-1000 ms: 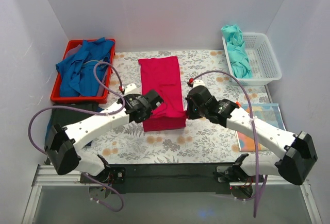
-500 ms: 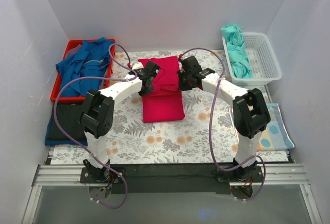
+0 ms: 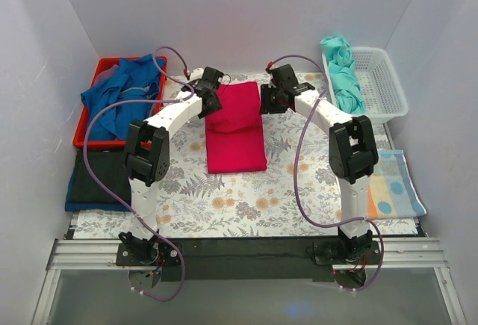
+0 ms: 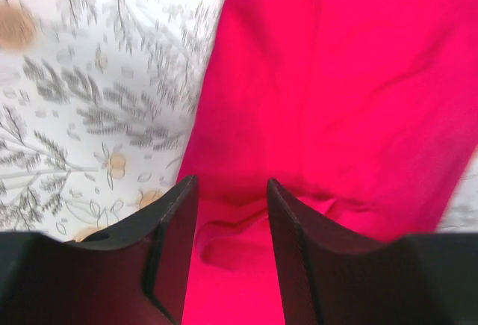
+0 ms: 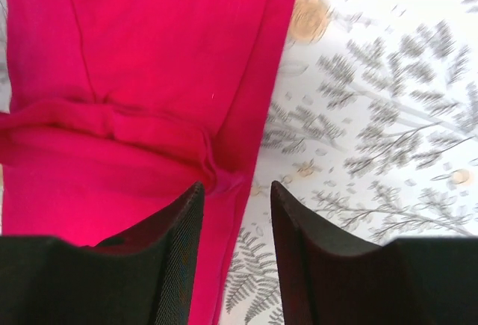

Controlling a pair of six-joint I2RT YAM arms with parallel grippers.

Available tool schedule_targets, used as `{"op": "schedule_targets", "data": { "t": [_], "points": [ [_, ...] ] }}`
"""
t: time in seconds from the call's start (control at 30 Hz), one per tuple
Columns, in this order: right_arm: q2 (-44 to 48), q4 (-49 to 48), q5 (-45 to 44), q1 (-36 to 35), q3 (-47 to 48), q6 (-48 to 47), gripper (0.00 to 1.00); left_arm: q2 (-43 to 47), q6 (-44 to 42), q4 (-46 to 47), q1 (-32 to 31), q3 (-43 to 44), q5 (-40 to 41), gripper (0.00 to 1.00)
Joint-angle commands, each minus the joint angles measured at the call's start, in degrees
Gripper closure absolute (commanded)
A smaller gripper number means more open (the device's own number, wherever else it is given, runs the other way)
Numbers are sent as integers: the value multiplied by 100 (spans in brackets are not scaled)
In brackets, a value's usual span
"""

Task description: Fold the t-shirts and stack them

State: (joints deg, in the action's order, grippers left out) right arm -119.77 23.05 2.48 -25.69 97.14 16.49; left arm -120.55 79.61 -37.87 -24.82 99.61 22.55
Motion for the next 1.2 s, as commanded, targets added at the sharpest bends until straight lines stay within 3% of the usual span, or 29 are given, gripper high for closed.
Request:
{"op": "schedule_targets", "data": {
  "t": [0.0,0.13,0.33,0.43,0.63,0.87,1.17],
  "points": [
    [67,164,-125,91,674,-251,52,286,-262,-27,56,542,5,59],
    [357,235,155,56,324,-304,54,672,-157,-2,47,-116,-294,61],
    [1025,121,226,-278,-1073,-190,58,1446,-122,95,-146,-1389,-708,72],
    [1175,-107,218,-428,-1654,-129,58,1736,-17,130,-269,-1917,-831,73],
    [771,-257,183,-472,-1411,-67,59,1545,203,306,-287,-2288,-1086,74],
    [-107,-134,-55,-463,-24,-164,59,737,-24,561,-164,-1683,-945,74],
    [-1505,595,-441,-261,2352,-366,59,-864,-349,113,214,1005,-779,75]
  ]
}}
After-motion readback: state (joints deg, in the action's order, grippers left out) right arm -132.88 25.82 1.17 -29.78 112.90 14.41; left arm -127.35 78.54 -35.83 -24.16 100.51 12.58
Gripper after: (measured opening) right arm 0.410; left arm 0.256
